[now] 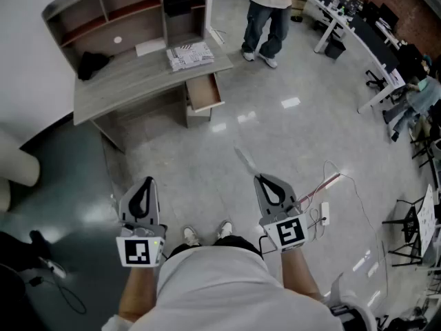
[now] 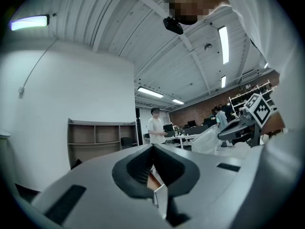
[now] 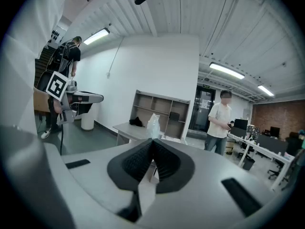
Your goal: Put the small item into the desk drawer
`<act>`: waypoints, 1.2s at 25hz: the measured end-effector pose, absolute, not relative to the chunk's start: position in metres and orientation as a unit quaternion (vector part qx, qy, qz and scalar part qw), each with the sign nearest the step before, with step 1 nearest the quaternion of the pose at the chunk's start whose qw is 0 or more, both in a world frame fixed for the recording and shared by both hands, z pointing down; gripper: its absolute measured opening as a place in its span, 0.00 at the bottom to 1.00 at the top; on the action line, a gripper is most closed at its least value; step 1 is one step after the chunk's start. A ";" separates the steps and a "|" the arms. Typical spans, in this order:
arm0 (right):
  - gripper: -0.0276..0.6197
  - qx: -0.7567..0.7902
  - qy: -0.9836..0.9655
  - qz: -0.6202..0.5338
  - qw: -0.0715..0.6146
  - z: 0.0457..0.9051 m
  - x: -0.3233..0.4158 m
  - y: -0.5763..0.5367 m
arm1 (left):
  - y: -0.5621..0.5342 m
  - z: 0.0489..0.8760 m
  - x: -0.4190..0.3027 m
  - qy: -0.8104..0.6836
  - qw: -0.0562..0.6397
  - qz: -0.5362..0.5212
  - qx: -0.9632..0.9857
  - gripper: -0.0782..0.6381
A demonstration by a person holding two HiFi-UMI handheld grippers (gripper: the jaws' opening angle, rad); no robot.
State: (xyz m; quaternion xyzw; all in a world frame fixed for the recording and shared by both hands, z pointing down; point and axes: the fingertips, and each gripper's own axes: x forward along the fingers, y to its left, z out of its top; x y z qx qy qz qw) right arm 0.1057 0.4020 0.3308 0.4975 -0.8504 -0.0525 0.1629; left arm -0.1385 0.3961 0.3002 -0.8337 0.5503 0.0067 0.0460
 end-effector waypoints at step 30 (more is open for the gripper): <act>0.08 0.478 -0.868 -0.029 0.133 0.343 0.200 0.335 | 0.352 0.316 -0.067 0.594 0.034 -0.028 -0.803 0.13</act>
